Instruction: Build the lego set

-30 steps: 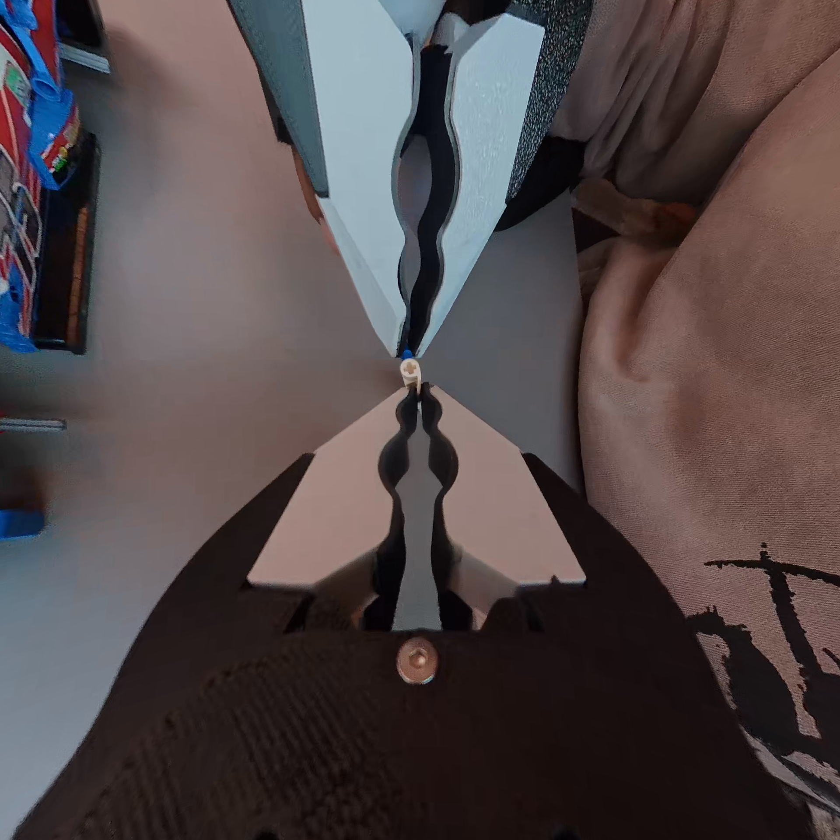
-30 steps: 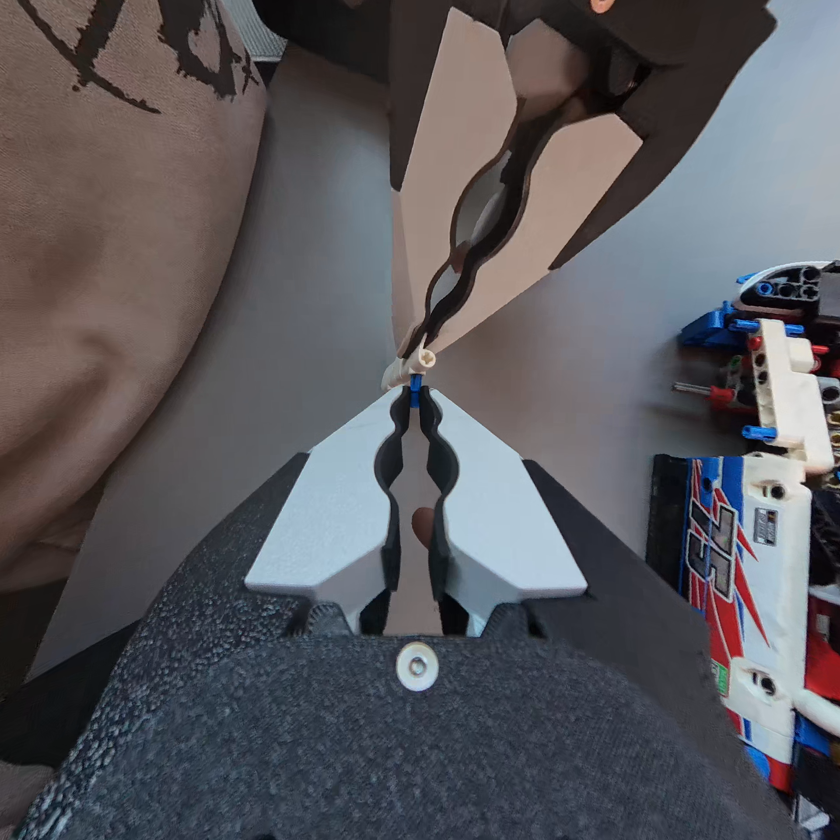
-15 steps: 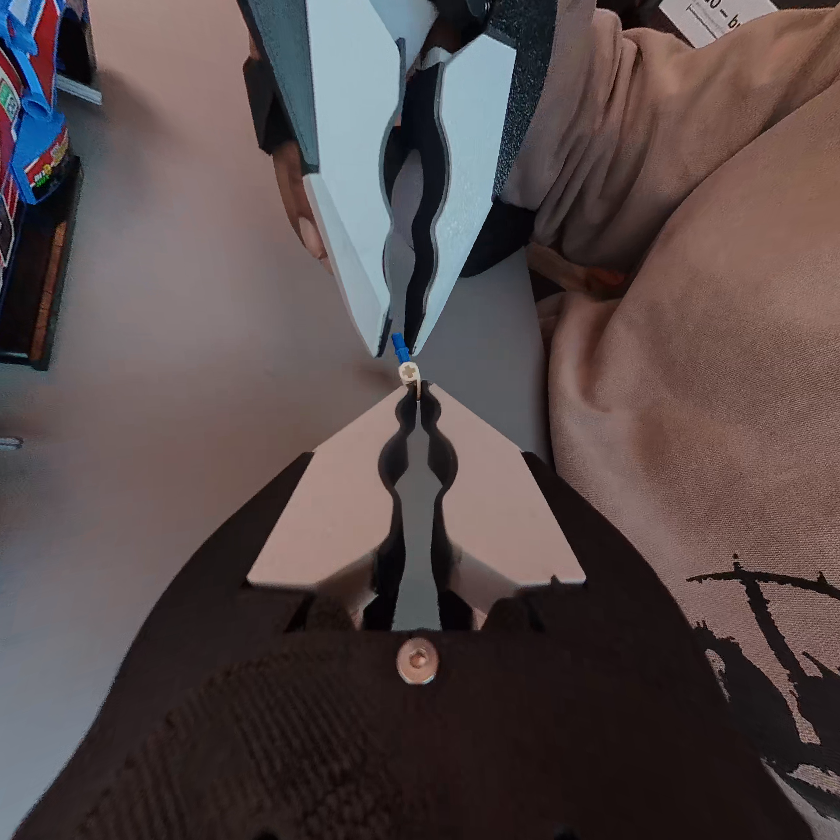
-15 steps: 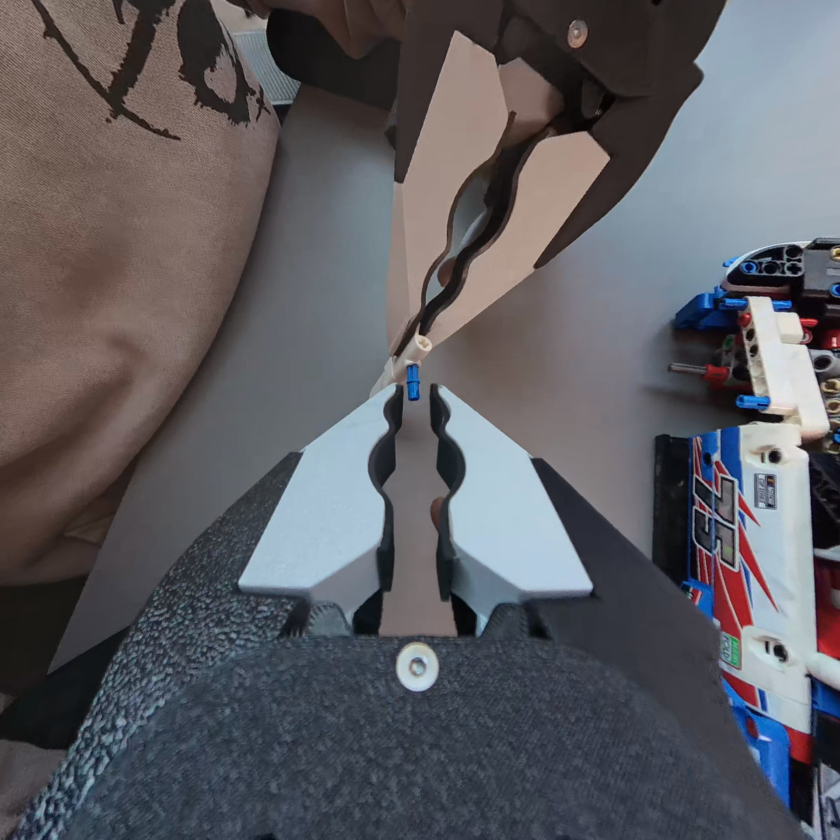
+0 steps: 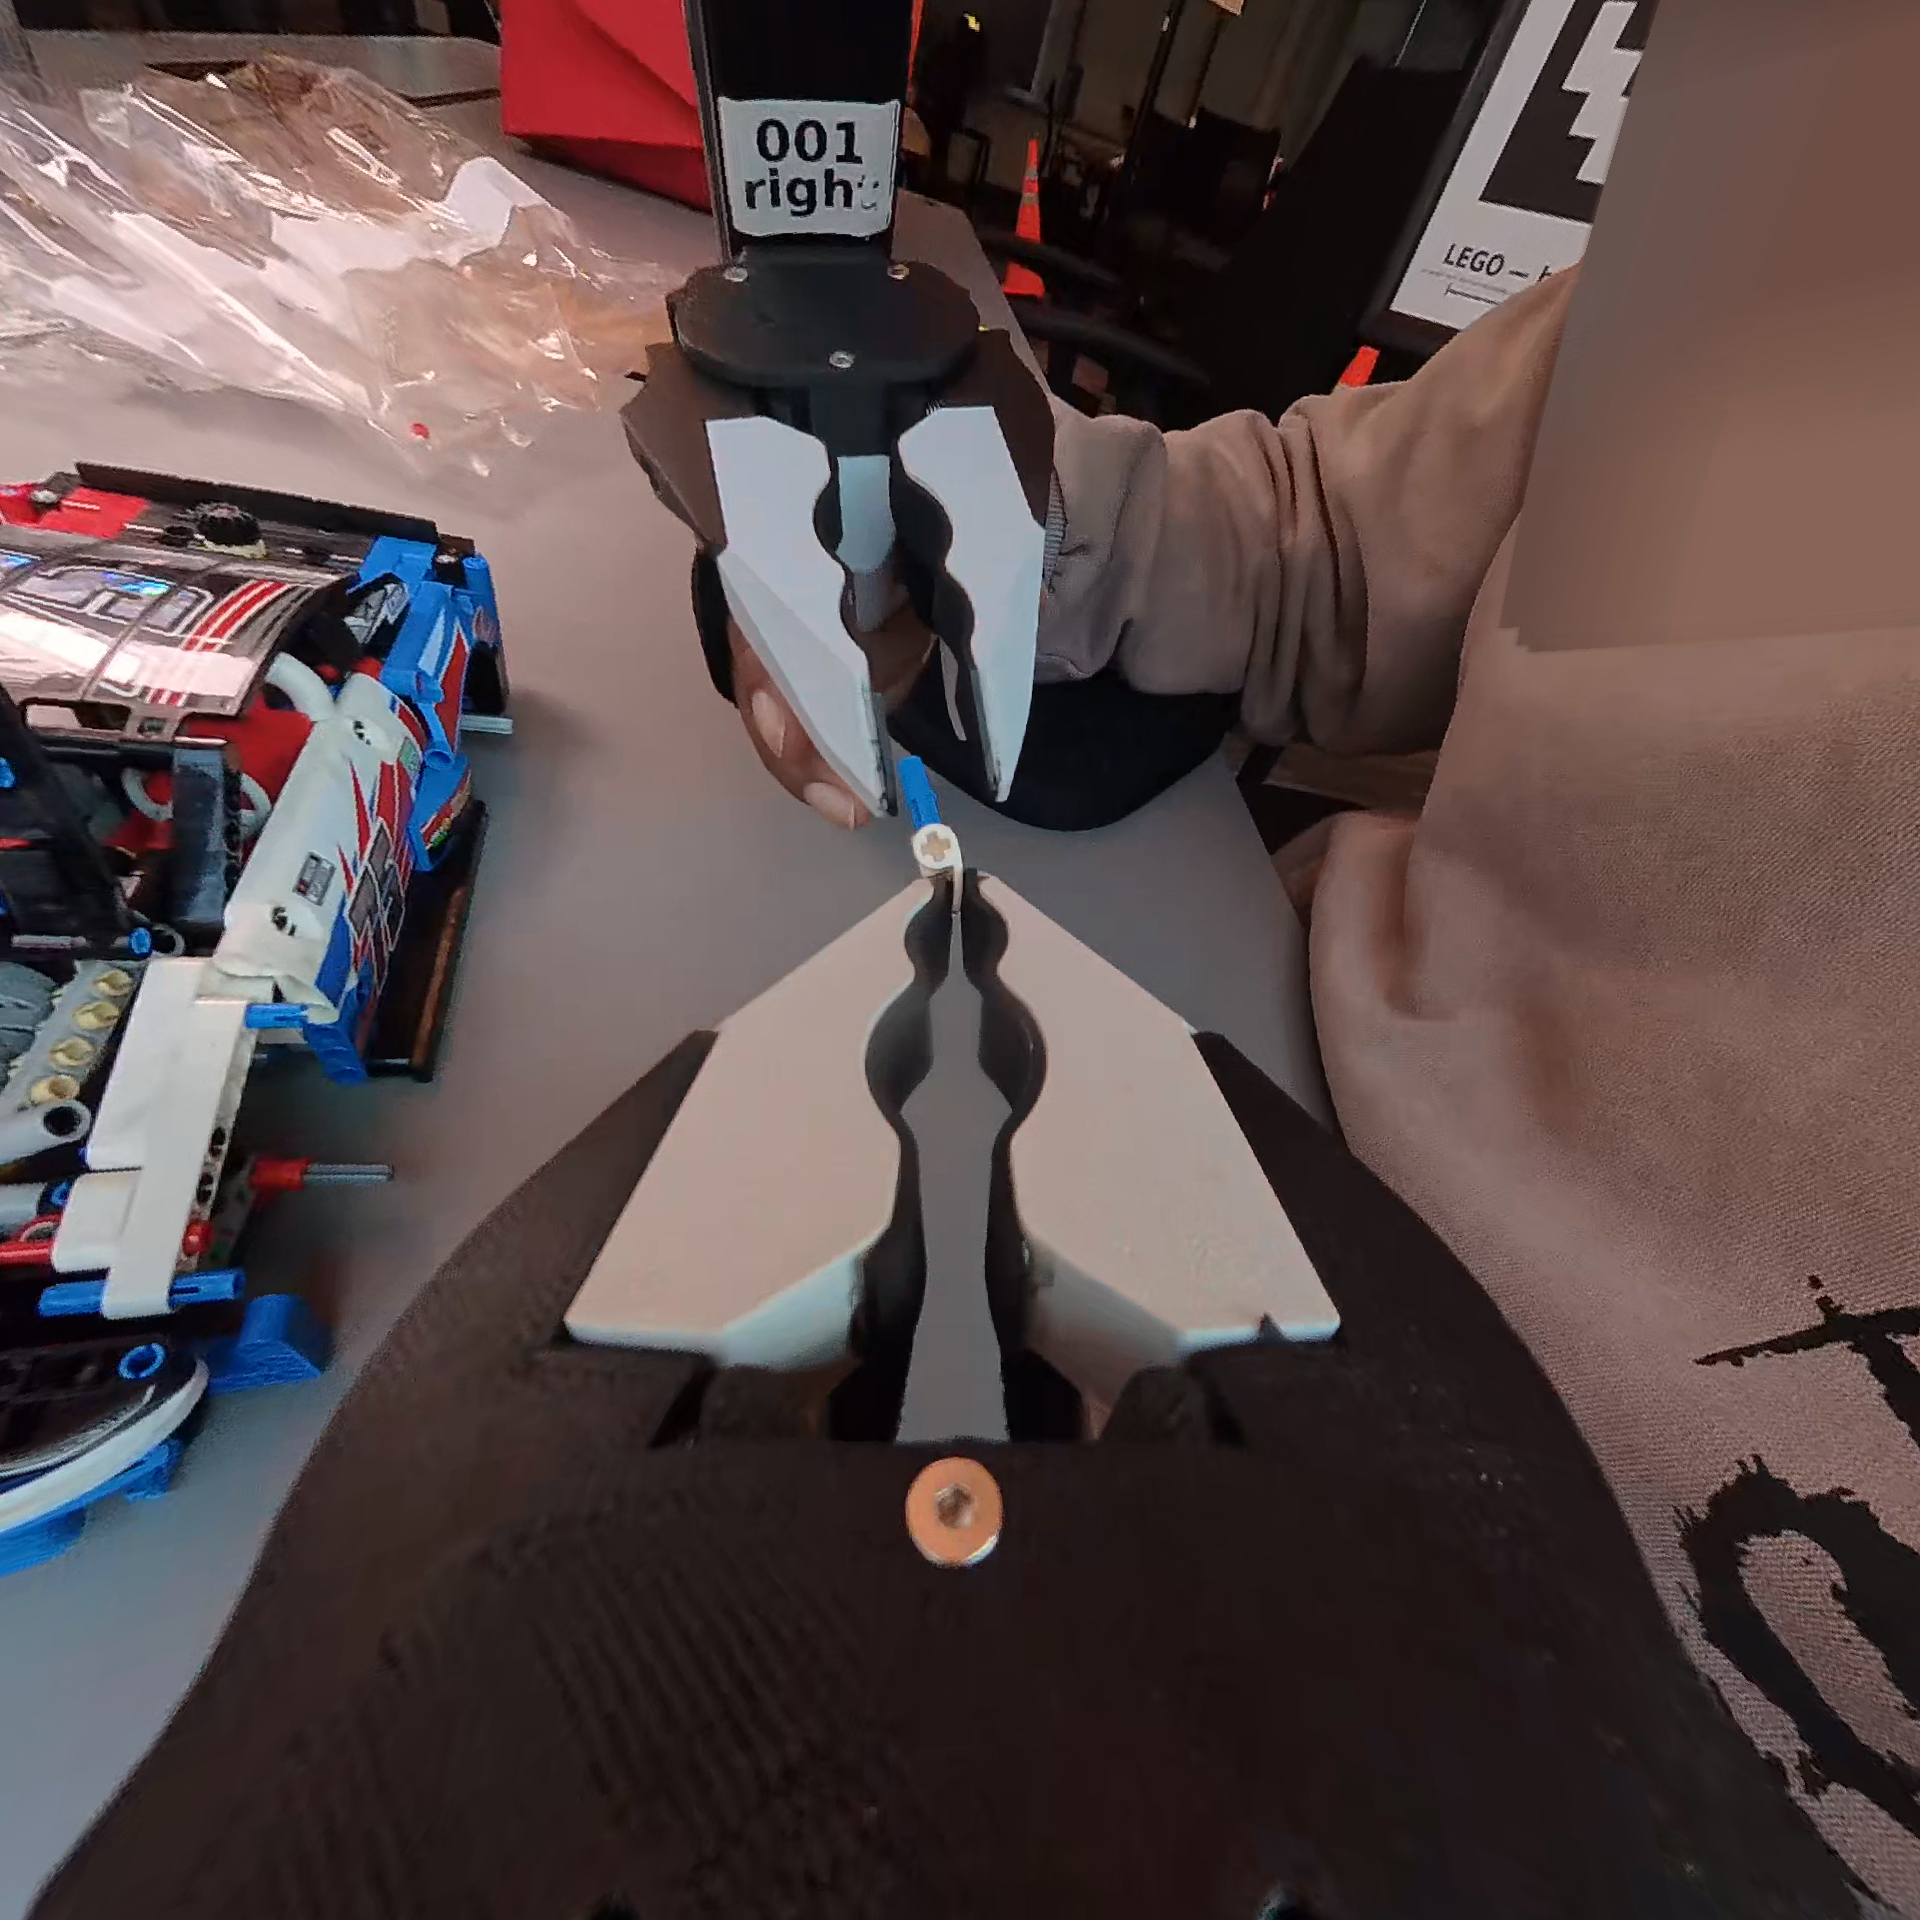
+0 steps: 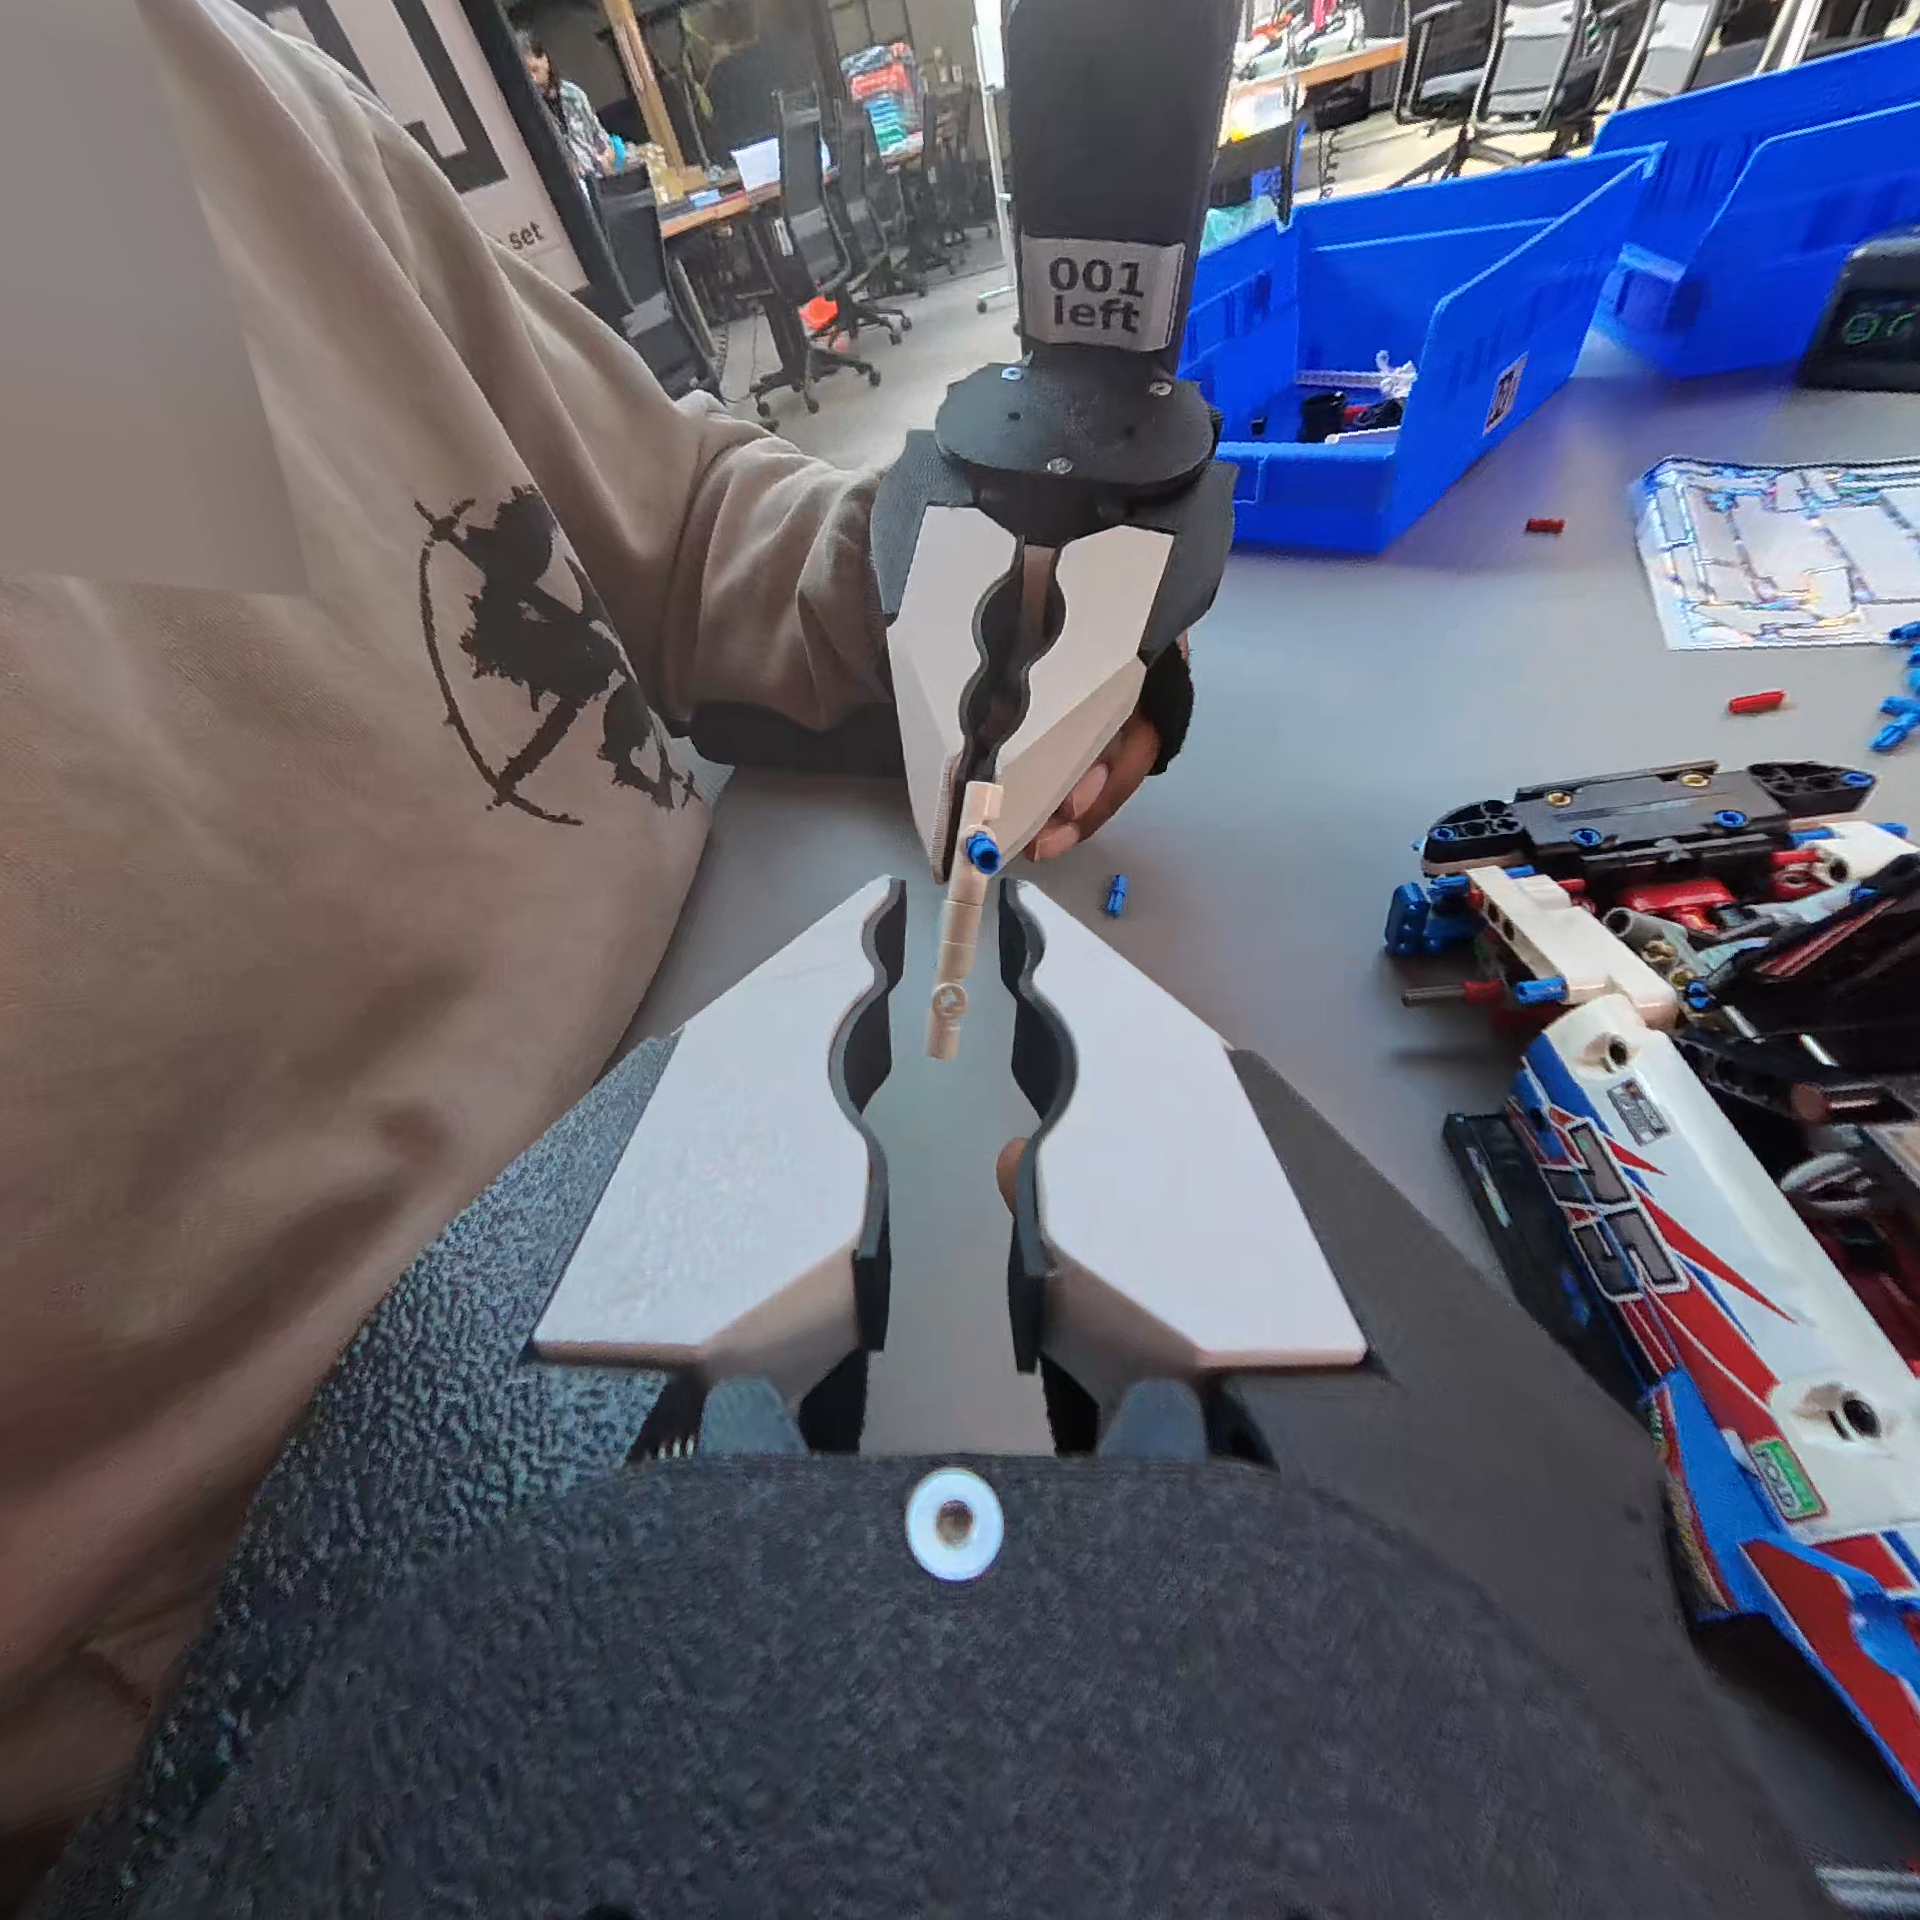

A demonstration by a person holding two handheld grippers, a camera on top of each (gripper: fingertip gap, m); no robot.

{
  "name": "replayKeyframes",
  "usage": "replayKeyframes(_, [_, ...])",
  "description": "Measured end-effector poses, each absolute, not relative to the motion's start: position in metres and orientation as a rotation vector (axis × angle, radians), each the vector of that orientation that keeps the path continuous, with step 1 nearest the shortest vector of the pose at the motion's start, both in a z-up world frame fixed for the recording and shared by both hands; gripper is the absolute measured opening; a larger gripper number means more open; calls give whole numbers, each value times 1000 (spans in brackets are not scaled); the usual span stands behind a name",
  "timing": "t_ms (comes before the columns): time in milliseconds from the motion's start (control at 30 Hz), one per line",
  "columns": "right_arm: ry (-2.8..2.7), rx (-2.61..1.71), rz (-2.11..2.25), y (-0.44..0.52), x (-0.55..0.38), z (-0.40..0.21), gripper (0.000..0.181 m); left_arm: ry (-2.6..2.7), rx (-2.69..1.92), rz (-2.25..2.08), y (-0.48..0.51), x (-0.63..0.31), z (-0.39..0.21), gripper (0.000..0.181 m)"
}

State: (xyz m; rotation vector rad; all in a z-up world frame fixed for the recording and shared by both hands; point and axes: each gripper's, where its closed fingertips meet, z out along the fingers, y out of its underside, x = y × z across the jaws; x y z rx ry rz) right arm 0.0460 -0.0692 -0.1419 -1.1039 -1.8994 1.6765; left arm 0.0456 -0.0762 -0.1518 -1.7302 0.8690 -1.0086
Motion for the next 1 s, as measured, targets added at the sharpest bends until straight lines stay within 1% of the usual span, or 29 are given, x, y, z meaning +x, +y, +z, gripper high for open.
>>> replayKeyframes(100, [-1891, -1108, 1651, -67, 41, -141, 16, 887, -1738, -981, -76, 47, -155, 0])
replayKeyframes(200, [-1905, -1109, 1643, -68, 40, -143, 4, 900, -1751, -968, -76, 49, -159, 0])
replayKeyframes(467, [-2010, -1155, 1573, -71, 44, -154, 3, 910, -1804, -980, -78, 52, -168, 0])
replayKeyframes(800, [-2241, -1152, 1248, -75, 49, -183, 2, 1047, -1964, -845, -82, 57, -198, 0])
replayKeyframes(1000, [-2246, -1141, 1341, -80, 51, -178, 2, 1105, -1917, -798, -86, 60, -194, 0])
